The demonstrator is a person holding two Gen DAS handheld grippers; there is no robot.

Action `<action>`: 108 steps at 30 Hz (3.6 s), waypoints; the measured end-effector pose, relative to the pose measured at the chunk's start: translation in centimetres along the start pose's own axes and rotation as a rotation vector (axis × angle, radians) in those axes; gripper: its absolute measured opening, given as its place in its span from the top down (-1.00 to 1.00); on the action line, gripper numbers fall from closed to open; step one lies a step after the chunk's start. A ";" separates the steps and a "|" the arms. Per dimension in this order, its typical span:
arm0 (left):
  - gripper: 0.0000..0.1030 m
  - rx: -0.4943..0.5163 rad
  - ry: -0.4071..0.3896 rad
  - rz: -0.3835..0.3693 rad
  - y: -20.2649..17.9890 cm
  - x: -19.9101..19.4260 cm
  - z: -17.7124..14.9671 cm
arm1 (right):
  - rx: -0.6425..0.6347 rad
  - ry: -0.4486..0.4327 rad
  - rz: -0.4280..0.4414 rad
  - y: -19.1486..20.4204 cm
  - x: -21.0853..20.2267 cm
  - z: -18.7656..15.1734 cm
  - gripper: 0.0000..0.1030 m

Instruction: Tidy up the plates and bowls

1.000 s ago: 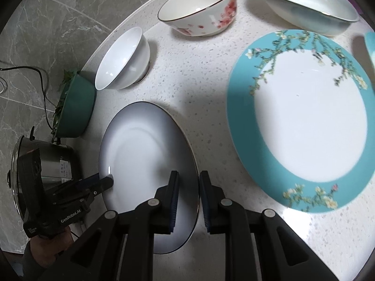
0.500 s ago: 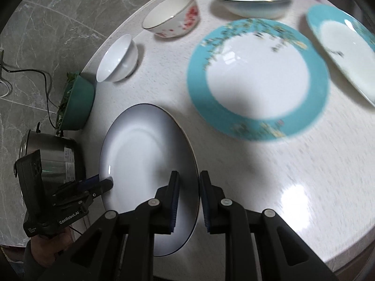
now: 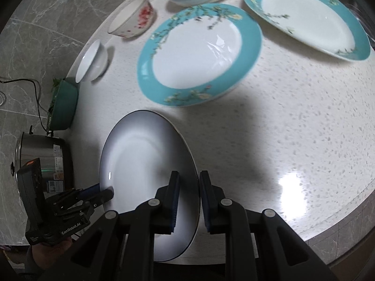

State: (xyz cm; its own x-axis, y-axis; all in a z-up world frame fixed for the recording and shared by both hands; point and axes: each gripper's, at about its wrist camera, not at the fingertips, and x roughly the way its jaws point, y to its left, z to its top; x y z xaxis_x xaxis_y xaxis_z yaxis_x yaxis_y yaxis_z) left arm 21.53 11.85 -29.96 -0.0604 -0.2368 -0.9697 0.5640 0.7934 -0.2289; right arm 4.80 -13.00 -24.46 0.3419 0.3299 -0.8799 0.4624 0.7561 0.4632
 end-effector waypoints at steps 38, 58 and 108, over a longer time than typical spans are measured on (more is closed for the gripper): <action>-0.54 -0.062 -0.159 -0.110 2.3 -4.0 4.2 | 0.064 -0.133 0.073 -3.7 -3.7 1.2 -0.27; -0.75 0.143 -0.057 -0.094 -0.7 1.5 22.6 | 0.297 -0.264 0.246 -8.3 -3.0 7.7 -0.28; 0.54 0.241 -0.091 0.043 -5.3 3.6 25.1 | 0.229 -0.213 0.094 -8.3 -0.3 11.3 0.75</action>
State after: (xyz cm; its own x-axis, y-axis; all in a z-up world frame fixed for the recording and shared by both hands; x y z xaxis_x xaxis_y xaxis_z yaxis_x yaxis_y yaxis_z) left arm 38.95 -7.29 -30.13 0.0362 -0.2642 -0.9638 0.7447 0.6503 -0.1502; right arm 10.11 -25.77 -26.80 0.5440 0.2485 -0.8015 0.5845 0.5732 0.5744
